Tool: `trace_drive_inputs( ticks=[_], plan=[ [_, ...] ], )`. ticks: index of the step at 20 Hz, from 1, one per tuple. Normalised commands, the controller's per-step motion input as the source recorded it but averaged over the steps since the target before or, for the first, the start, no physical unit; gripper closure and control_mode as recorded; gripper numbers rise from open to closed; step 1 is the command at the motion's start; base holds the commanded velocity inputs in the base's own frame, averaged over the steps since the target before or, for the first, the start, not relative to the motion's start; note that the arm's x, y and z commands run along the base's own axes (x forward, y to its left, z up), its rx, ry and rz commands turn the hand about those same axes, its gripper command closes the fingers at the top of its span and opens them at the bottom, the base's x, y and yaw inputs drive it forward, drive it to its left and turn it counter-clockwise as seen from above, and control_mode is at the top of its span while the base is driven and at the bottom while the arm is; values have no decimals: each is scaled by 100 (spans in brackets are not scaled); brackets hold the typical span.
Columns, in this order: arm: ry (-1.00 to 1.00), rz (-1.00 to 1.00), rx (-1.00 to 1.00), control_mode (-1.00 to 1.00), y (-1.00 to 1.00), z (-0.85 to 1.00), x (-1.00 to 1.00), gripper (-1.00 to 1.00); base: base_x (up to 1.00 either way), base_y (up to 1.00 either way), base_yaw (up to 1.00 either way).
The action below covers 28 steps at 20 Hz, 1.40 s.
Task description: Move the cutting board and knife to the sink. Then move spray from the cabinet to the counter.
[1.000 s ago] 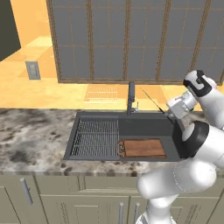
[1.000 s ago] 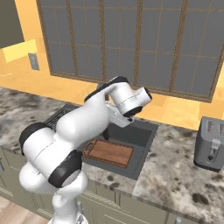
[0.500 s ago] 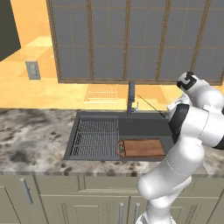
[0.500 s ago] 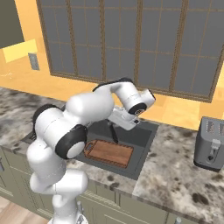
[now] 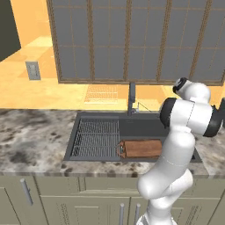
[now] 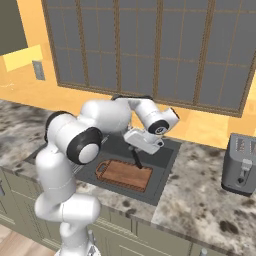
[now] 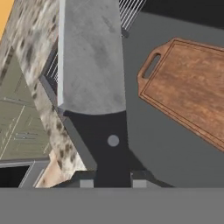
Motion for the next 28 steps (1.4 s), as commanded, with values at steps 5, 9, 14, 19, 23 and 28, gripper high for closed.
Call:
trace_drive_inputs(
  ticks=[5,9,14,19,23,28],
  plan=[
    [0,0,-15,-100,0,-37,26,100,0,0,0],
    [0,0,-21,-100,0,-37,23,100,0,0,0],
    [0,0,-21,-100,0,-39,25,100,0,0,0],
    [0,0,-14,-100,0,-43,27,100,0,0,0],
    [0,0,-7,-100,0,-40,32,100,0,0,0],
    [0,0,-10,-100,0,-43,29,100,0,0,0]
  ],
)
